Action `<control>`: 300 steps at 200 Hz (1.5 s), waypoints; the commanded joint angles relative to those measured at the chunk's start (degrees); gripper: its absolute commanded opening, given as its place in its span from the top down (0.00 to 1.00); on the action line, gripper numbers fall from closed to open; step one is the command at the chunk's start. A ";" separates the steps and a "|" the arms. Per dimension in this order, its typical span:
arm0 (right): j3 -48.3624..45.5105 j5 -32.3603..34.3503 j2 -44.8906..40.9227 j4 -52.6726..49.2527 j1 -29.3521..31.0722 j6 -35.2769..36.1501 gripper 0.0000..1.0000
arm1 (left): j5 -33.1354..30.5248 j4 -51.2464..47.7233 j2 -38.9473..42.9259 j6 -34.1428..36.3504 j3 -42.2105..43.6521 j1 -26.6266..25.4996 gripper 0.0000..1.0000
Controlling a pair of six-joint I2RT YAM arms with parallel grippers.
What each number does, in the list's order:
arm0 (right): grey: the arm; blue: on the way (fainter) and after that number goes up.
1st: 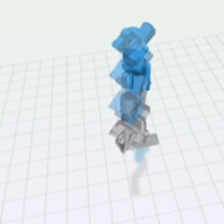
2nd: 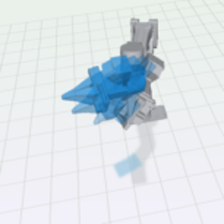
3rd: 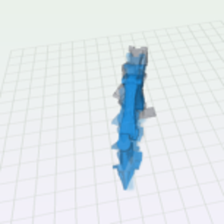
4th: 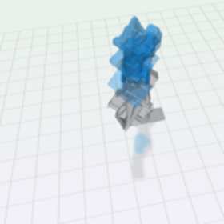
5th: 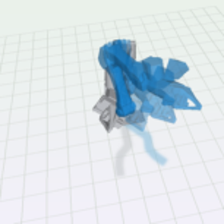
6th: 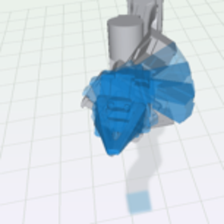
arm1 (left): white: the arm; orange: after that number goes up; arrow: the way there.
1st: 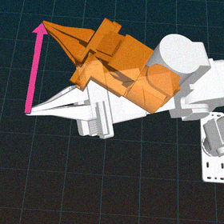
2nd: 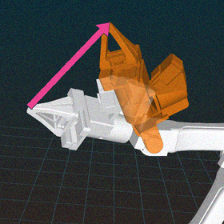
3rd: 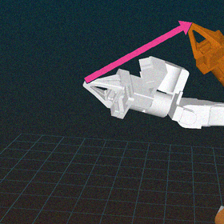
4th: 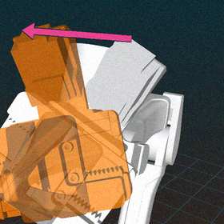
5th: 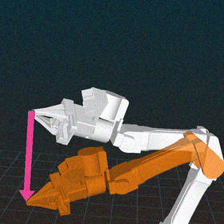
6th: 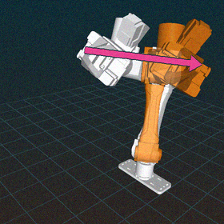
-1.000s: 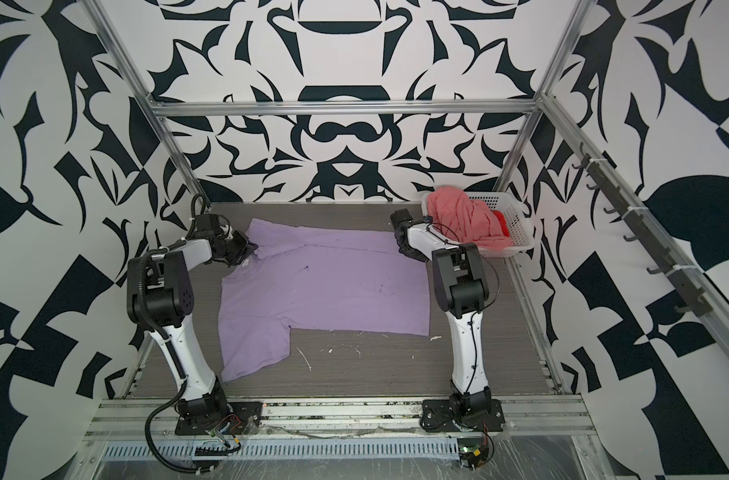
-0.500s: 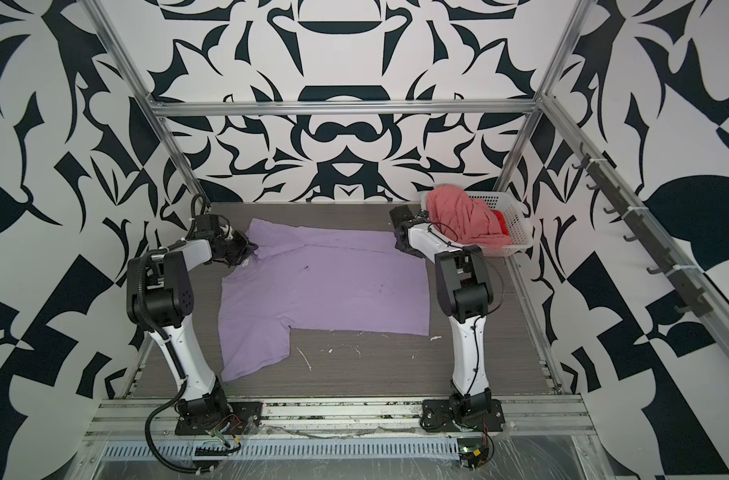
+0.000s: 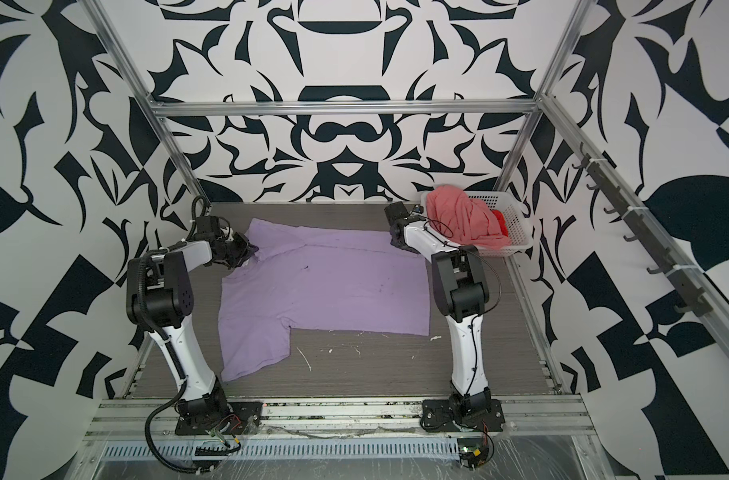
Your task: Fold and stack the t-shirts
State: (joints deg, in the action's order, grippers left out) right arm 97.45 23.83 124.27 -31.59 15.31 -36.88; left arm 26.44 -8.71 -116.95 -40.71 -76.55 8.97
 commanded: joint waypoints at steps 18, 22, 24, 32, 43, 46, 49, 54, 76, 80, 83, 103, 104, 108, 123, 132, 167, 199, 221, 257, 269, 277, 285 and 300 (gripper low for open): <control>-0.14 -5.97 0.68 2.99 -1.29 2.12 0.54 | 0.81 0.31 1.85 -0.07 0.33 0.16 0.99; -0.08 -6.13 0.79 2.76 -1.32 2.04 0.54 | 0.84 0.33 1.83 -0.07 0.35 0.14 1.00; -0.09 -6.16 0.84 2.65 -1.33 1.96 0.54 | 0.80 0.29 1.86 -0.07 0.35 0.10 1.00; 0.24 -6.08 1.19 1.64 -1.28 1.50 0.54 | 0.74 0.35 1.97 -0.16 0.42 0.11 1.00; 0.89 -6.10 1.78 -0.14 -1.33 1.27 0.53 | 0.66 0.36 2.02 -0.16 0.57 0.09 1.00; 1.13 -5.82 1.97 -0.87 -1.36 1.13 0.53 | 0.64 0.36 2.06 -0.14 0.65 0.08 1.00; 1.32 -5.50 2.09 -1.65 -1.35 1.04 0.53 | 0.56 0.36 2.00 -0.20 0.70 0.08 1.00; 1.44 -4.68 2.28 -2.78 -1.42 1.02 0.52 | 0.58 0.36 2.02 -0.16 0.77 0.11 0.99; -1.00 -2.96 1.26 -3.71 -2.31 0.26 0.52 | 0.39 0.62 2.28 -0.33 1.26 0.12 1.00; -2.09 -3.24 0.77 -2.92 -2.52 0.09 0.53 | 0.37 0.66 2.27 -0.34 1.38 0.13 1.00; -2.76 -3.41 0.19 -2.08 -2.64 0.06 0.52 | 0.37 0.71 2.33 -0.34 1.43 0.16 1.00; -7.19 -4.39 -3.52 2.85 -2.42 1.52 0.52 | 0.16 0.58 2.76 -0.25 2.04 0.10 1.00; -7.32 -4.40 -3.69 2.98 -2.36 1.63 0.52 | 0.13 0.56 2.77 -0.25 2.08 0.14 1.00; -7.79 -4.50 -4.26 3.77 -2.11 2.00 0.51 | 0.00 0.35 2.86 -0.25 2.19 0.13 1.00; -8.15 -4.26 -6.01 5.45 -0.85 4.12 0.50 | -1.64 -0.98 2.71 -0.12 2.75 0.21 1.00; -8.02 -3.86 -6.89 6.41 0.21 5.77 0.50 | -2.11 -1.52 2.12 -0.28 3.13 0.23 1.00; -6.22 -2.62 -8.82 7.48 3.50 7.97 0.50 | -6.71 -2.47 0.49 -3.04 5.93 0.19 1.00; -6.54 -3.63 -7.79 7.93 5.09 5.15 0.50 | -11.65 -5.51 -0.19 -3.94 6.62 1.97 1.00; -9.39 -5.99 -6.90 10.88 5.65 1.05 0.50 | -12.19 -6.65 -1.26 -2.91 5.64 4.16 1.00; -13.60 -8.05 -4.19 13.49 7.14 -5.28 0.50 | -12.55 -8.41 -2.70 -0.34 3.70 6.64 1.00; -14.90 -8.44 -3.79 13.77 7.68 -7.19 0.50 | -12.46 -9.52 -3.19 0.97 2.72 7.19 1.00; -15.71 -8.90 -3.81 14.17 8.05 -8.14 0.51 | -12.55 -9.98 -3.36 1.61 2.27 7.66 1.00; -16.33 -8.81 -3.99 14.18 8.39 -9.30 0.51 | -12.39 -10.38 -3.38 2.15 1.87 8.29 1.00; -17.02 -8.64 -4.44 14.32 8.75 -10.04 0.51 | -12.32 -11.25 -3.02 3.19 1.06 9.17 1.00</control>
State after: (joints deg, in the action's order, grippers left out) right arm 82.30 16.51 120.70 -16.93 23.03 -42.46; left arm 18.72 -13.15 -117.25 -40.47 -74.98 16.43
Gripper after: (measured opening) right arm 0.495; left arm 0.064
